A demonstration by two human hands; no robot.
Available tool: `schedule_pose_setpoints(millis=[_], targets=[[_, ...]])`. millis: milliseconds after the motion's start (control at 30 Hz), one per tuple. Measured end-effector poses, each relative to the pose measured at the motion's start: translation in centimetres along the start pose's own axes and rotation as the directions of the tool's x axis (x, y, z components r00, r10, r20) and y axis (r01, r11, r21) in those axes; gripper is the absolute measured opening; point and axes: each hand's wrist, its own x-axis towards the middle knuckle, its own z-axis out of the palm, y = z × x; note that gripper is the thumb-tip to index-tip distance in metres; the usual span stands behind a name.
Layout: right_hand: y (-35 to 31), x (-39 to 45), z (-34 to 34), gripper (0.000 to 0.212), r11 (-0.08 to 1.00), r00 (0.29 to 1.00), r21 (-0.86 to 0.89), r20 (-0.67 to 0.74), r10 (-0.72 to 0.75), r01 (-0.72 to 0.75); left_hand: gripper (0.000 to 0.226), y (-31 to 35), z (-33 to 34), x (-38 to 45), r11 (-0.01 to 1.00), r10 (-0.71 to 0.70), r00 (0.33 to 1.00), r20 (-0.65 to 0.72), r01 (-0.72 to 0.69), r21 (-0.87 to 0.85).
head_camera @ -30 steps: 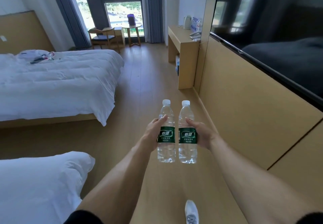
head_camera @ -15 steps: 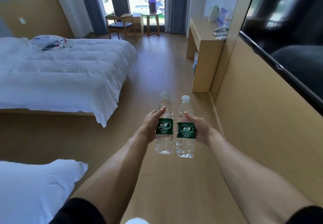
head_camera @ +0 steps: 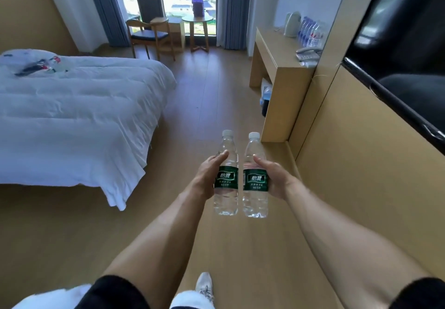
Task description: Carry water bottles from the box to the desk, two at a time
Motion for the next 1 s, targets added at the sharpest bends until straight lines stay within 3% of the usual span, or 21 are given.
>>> schedule_pose_setpoints(millis=[533, 1000], targets=[[-15.6, 23.5, 2.9, 0.055, 0.997, 1.0, 0.065, -0.005, -0.031, 0.031, 0.057, 16.2, -4.2, 24.3, 1.0, -0.001, 0.997, 0.071, -0.001, 0.02], [-33.0, 47.5, -0.7, 0.054, 0.998, 0.999, 0.056, 0.05, -0.003, 0.0, 0.053, 29.5, -1.0, 50.0, 0.999, 0.044, 0.999, -0.023, -0.044, -0.002]])
